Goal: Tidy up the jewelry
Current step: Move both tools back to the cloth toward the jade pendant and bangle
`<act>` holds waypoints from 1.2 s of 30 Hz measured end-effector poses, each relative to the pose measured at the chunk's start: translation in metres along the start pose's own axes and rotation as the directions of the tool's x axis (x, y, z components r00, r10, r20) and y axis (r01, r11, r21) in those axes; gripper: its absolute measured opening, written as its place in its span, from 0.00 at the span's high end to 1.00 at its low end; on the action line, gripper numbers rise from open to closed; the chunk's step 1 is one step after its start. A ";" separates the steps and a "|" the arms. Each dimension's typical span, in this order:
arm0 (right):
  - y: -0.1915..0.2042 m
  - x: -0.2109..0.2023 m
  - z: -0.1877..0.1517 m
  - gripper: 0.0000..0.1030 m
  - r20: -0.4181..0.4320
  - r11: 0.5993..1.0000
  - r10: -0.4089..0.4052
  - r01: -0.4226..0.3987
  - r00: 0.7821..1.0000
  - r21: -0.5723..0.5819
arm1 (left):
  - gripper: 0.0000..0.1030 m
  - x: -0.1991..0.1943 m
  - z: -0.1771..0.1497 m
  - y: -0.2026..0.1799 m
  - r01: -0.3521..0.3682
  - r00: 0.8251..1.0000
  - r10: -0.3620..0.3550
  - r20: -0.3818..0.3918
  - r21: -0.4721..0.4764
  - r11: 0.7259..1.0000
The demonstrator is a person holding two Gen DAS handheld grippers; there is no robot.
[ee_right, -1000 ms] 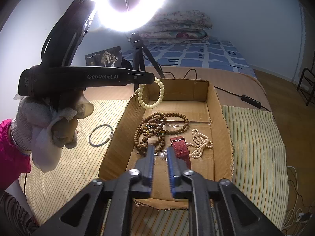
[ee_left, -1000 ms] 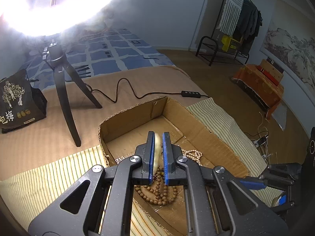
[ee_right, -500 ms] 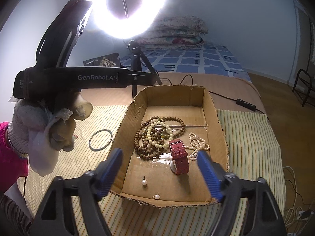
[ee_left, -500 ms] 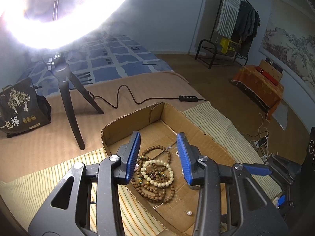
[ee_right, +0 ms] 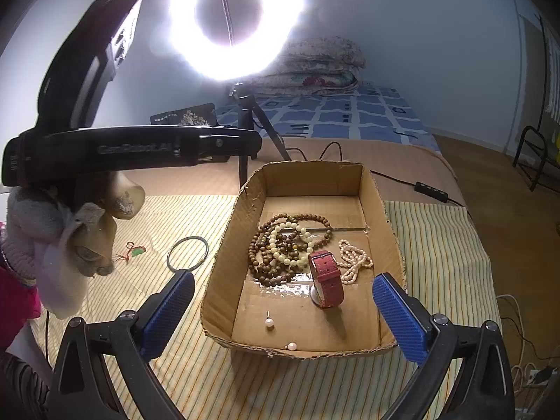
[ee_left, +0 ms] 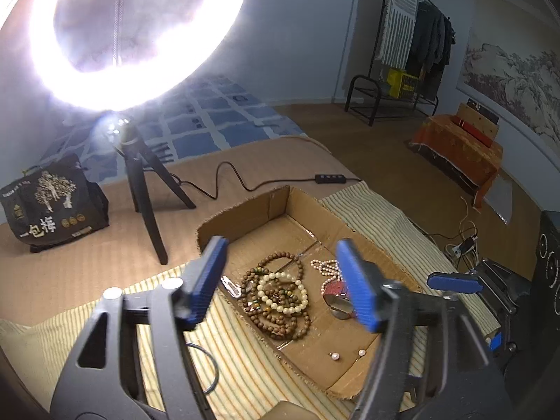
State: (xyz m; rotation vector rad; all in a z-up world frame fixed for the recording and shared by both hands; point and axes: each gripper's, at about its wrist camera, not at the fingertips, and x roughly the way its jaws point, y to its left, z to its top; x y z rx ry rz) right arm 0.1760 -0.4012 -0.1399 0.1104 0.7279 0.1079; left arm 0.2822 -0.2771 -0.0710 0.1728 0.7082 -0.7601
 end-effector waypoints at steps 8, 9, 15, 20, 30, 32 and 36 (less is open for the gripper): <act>0.014 -0.010 0.001 0.00 0.016 1.000 -0.011 0.011 1.000 -0.005 | 0.24 -0.030 -0.010 0.008 -0.037 0.999 0.037 0.013 0.024 0.999; 0.015 -0.011 0.001 0.00 0.018 1.000 -0.008 0.008 1.000 -0.003 | 0.24 -0.034 -0.013 0.009 -0.045 0.999 0.044 0.014 0.029 0.999; 0.028 -0.016 0.000 0.00 0.038 1.000 -0.007 0.006 0.999 0.011 | 0.23 -0.060 -0.028 0.022 -0.084 0.996 0.083 0.012 0.034 0.996; 0.042 -0.022 0.001 0.00 0.074 1.000 0.011 -0.013 0.997 0.025 | 0.23 -0.086 -0.044 0.050 -0.137 0.990 0.138 0.017 -0.022 0.990; 0.071 -0.008 0.004 0.00 0.063 0.992 0.118 -0.120 0.991 0.031 | 0.23 -0.131 -0.105 0.117 -0.246 0.969 0.248 -0.003 -0.146 0.958; 0.080 -0.003 0.004 0.00 0.052 0.992 0.129 -0.129 0.990 0.000 | 0.23 -0.134 -0.117 0.128 -0.250 0.968 0.250 -0.020 -0.171 0.953; 0.104 0.008 0.003 0.00 0.016 0.988 0.136 -0.135 0.991 -0.081 | 0.23 -0.133 -0.143 0.142 -0.257 0.966 0.250 -0.061 -0.186 0.948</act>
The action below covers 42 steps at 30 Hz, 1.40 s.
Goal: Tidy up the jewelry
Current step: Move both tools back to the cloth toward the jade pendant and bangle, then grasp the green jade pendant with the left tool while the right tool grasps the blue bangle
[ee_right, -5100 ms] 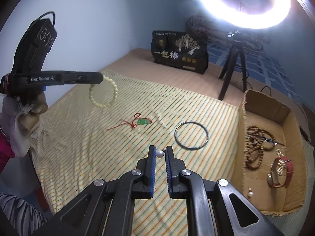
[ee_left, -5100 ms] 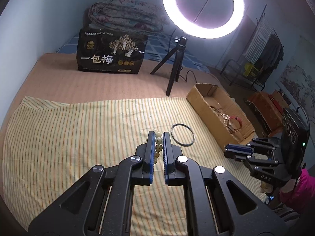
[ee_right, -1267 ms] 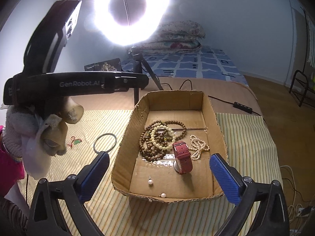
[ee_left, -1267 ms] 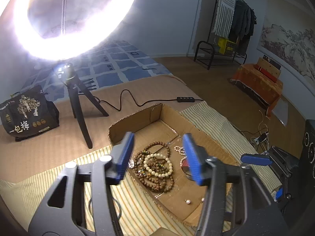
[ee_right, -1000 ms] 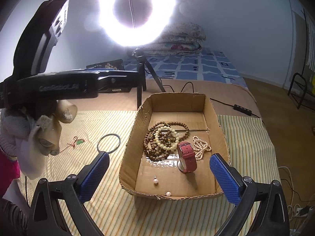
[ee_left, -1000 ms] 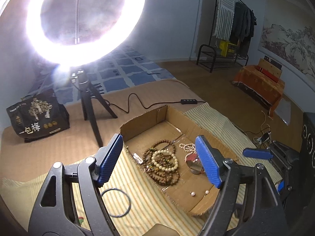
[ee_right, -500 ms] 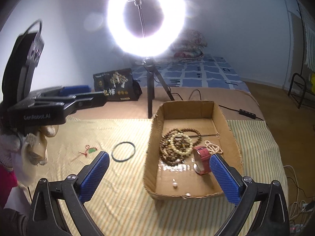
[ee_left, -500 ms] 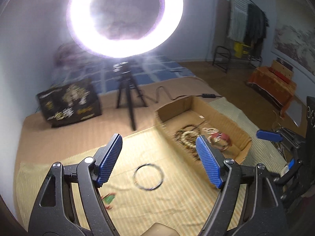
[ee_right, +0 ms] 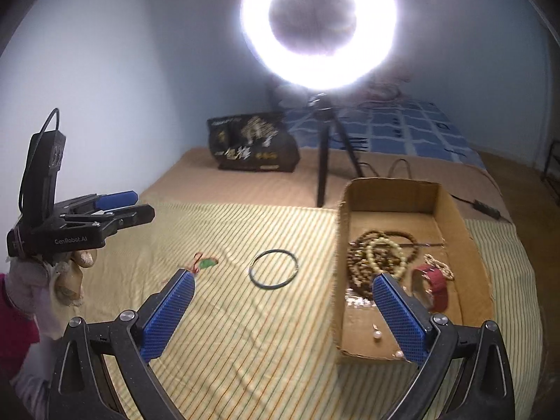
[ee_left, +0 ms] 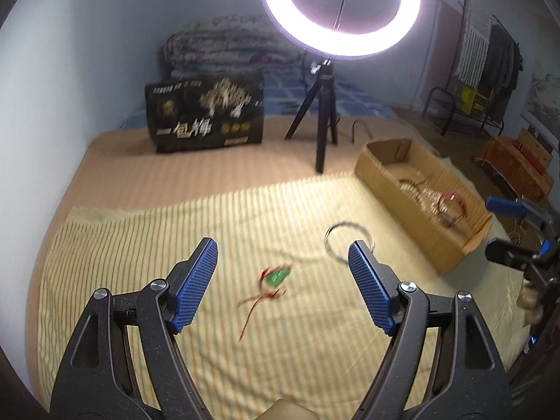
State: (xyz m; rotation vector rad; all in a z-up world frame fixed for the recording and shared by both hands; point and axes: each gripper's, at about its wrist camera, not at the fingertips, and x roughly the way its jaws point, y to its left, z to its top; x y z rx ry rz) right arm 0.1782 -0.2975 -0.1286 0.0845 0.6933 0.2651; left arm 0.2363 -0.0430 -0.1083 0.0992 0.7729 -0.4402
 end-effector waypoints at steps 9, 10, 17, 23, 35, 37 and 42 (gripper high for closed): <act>0.035 0.043 0.001 0.01 -0.091 0.998 0.017 -0.023 0.996 -0.059 | 0.23 0.015 -0.021 0.015 0.048 0.998 -0.049 -0.036 -0.018 0.999; 0.037 0.049 0.001 0.04 -0.102 0.998 0.014 -0.020 0.995 -0.064 | 0.23 0.018 -0.022 0.016 0.059 0.997 -0.059 -0.038 -0.020 0.998; 0.040 0.090 -0.007 0.23 -0.211 1.000 0.002 -0.007 0.977 -0.025 | 0.43 0.042 -0.033 0.022 0.112 0.989 -0.113 -0.094 -0.016 0.994; 0.038 0.120 -0.016 0.31 -0.263 0.999 -0.048 0.050 0.964 0.002 | 0.45 0.064 -0.040 0.024 0.152 0.980 -0.150 -0.130 0.006 0.988; 0.031 0.159 -0.021 0.32 -0.315 0.989 -0.117 0.139 0.942 0.047 | 0.57 0.108 -0.035 0.024 0.196 0.967 -0.176 -0.185 0.095 0.976; 0.030 0.162 -0.020 0.32 -0.315 0.986 -0.136 0.160 0.939 0.051 | 0.59 0.113 -0.034 0.022 0.206 0.964 -0.182 -0.192 0.112 0.972; 0.028 0.170 -0.016 0.28 -0.316 0.979 -0.167 0.194 0.934 0.057 | 0.64 0.121 -0.034 0.018 0.219 0.961 -0.191 -0.202 0.131 0.967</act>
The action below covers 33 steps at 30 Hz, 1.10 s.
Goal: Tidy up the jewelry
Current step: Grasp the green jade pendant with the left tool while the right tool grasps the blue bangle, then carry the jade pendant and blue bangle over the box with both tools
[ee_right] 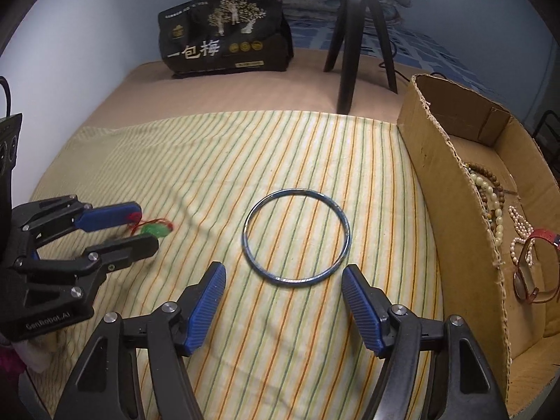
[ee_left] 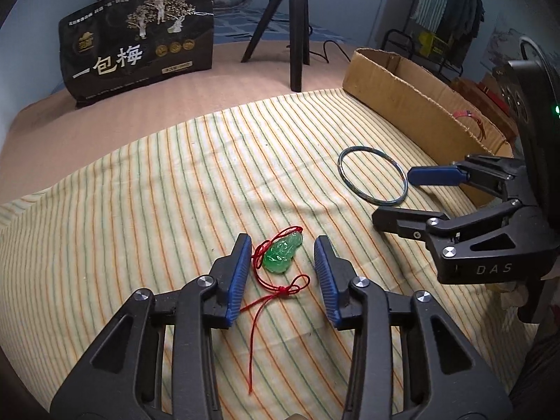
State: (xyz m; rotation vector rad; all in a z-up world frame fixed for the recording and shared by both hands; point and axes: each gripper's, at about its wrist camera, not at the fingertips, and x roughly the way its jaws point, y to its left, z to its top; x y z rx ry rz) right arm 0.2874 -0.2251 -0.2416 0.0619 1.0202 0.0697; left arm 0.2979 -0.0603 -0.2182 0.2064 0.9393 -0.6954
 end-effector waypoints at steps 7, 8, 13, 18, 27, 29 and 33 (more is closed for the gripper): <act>0.000 0.007 0.006 0.24 0.010 0.999 -0.049 0.049 0.999 0.022 | 0.77 0.005 0.000 0.004 -0.006 1.000 0.006 0.001 -0.011 1.000; 0.000 0.008 0.007 0.23 0.011 0.998 -0.052 0.052 0.999 0.028 | 0.80 0.006 0.000 0.006 -0.007 1.000 0.007 0.001 -0.021 1.000; -0.002 0.014 0.013 0.23 0.012 0.996 -0.072 0.071 0.997 0.044 | 0.85 0.006 0.000 0.012 -0.004 1.000 0.005 0.009 -0.060 0.998; -0.003 0.018 0.017 0.29 0.004 0.997 -0.071 0.070 0.998 0.035 | 0.86 0.004 0.000 0.012 -0.013 1.000 0.014 0.012 -0.067 0.998; -0.004 0.015 0.017 0.30 0.017 0.999 -0.042 0.042 0.999 0.026 | 0.88 -0.002 -0.001 0.014 -0.022 1.000 0.024 0.020 -0.102 0.995; -0.003 0.013 0.016 0.30 0.021 0.999 -0.034 0.034 0.999 0.024 | 0.89 -0.004 -0.001 0.015 -0.025 0.999 0.027 0.021 -0.108 0.994; -0.002 0.005 0.014 0.30 0.034 1.000 -0.018 0.018 0.999 0.012 | 0.94 -0.011 -0.003 0.013 -0.037 0.999 0.040 0.029 -0.107 0.994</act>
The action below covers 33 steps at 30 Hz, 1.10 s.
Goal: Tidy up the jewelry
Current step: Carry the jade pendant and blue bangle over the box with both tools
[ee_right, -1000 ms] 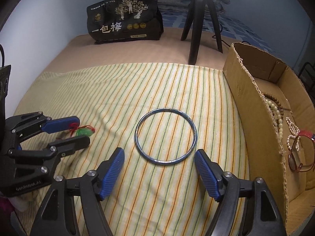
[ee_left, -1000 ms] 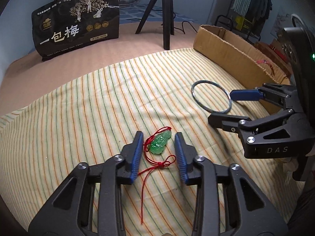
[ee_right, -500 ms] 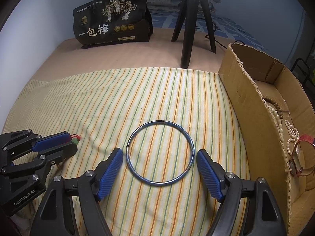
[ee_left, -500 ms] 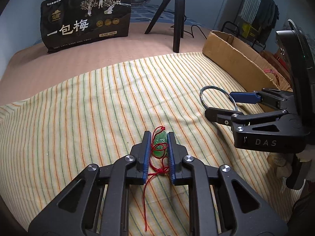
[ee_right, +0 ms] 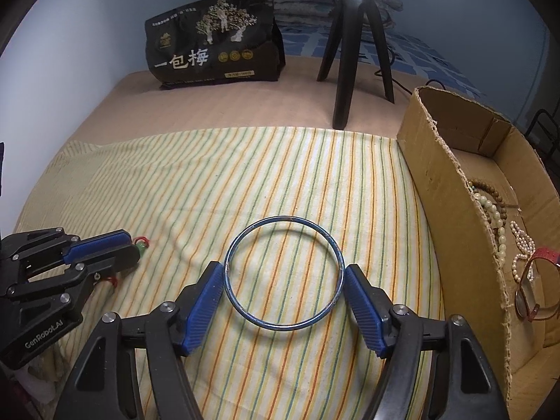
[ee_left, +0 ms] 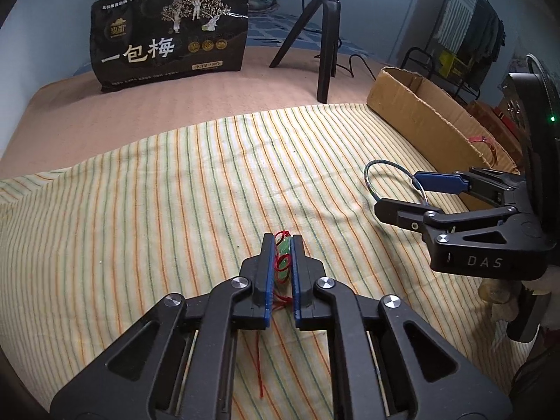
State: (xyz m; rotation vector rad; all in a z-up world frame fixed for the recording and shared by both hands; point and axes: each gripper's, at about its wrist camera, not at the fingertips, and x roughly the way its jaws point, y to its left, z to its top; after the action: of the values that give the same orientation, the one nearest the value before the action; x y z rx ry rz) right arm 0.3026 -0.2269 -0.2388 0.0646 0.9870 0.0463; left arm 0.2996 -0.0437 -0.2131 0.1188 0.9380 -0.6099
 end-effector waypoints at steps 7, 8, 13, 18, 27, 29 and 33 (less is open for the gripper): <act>-0.001 -0.007 -0.004 0.30 0.003 1.000 0.018 -0.018 1.000 -0.005 | 0.94 0.002 -0.004 -0.009 -0.021 1.000 0.022 -0.017 0.053 0.998; -0.002 -0.008 -0.005 0.30 0.004 1.000 0.020 -0.020 1.000 -0.005 | 0.93 0.002 -0.004 -0.010 -0.026 0.999 0.027 -0.022 0.058 0.998; -0.001 -0.011 -0.007 0.30 0.004 0.999 0.029 -0.029 1.000 -0.014 | 0.54 0.008 -0.005 -0.012 -0.024 0.999 0.028 -0.044 0.071 0.997; 0.000 -0.013 -0.006 0.30 0.011 0.999 0.030 -0.030 0.999 -0.025 | 0.75 0.011 -0.006 -0.006 -0.047 0.998 0.049 -0.038 0.056 0.997; 0.005 -0.030 -0.007 0.30 0.041 0.998 0.049 -0.047 0.998 -0.046 | 0.86 -0.004 -0.011 0.004 -0.066 0.997 0.066 -0.029 0.011 0.998; 0.006 -0.037 -0.007 0.30 0.054 0.997 0.053 -0.050 0.997 -0.056 | 0.86 -0.012 -0.011 0.004 -0.070 0.997 0.070 -0.018 -0.007 0.998; 0.007 -0.055 -0.009 0.30 0.080 0.995 0.067 -0.061 0.995 -0.074 | 0.86 -0.031 -0.008 -0.001 -0.075 0.997 0.075 0.015 -0.020 0.997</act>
State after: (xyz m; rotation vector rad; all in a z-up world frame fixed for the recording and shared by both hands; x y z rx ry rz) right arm 0.2650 -0.2234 -0.1976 0.0319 0.8997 0.1365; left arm 0.2798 -0.0279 -0.1932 0.1313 0.9198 -0.5316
